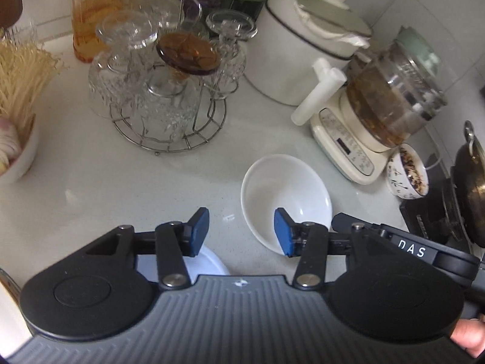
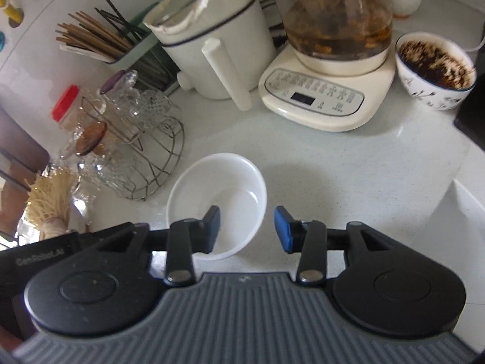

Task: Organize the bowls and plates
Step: 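Move both grippers to the small white bowl and close on its rim, then carry the small white bowl into the blue bowls and open both grippers, then close both grippers on the rim of the nested bowl stack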

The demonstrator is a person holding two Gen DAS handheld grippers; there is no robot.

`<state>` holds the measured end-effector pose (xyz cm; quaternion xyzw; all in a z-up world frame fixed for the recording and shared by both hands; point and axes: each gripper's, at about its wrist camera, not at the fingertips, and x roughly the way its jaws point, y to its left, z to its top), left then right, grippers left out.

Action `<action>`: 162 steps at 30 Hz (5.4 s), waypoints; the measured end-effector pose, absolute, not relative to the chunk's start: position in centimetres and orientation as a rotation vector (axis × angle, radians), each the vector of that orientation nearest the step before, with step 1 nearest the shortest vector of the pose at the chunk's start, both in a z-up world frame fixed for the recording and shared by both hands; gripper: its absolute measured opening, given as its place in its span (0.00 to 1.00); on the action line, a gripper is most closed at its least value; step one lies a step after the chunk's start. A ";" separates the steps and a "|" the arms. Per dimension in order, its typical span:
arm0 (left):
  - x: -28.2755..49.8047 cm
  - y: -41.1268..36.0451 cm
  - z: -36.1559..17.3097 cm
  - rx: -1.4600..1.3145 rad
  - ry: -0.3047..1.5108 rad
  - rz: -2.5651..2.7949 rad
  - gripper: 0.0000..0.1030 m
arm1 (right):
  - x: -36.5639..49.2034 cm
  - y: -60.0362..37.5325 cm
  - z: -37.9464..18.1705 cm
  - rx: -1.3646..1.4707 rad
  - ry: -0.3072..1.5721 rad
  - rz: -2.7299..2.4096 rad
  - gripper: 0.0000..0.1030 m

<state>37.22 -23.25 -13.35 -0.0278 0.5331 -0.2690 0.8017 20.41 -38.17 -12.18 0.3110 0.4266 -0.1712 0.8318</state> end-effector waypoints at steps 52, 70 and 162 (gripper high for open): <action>37.8 -24.3 -13.0 -0.199 1.120 -0.456 0.08 | 24.9 -40.6 -11.7 0.661 0.996 -0.125 0.10; 34.8 -15.9 -8.0 -0.298 1.016 -0.386 0.08 | 25.2 -34.4 -7.4 0.592 0.945 0.013 0.11; 31.0 -8.2 -16.6 -0.284 1.165 -0.105 0.61 | 27.7 -26.6 -15.7 0.565 1.181 0.253 0.43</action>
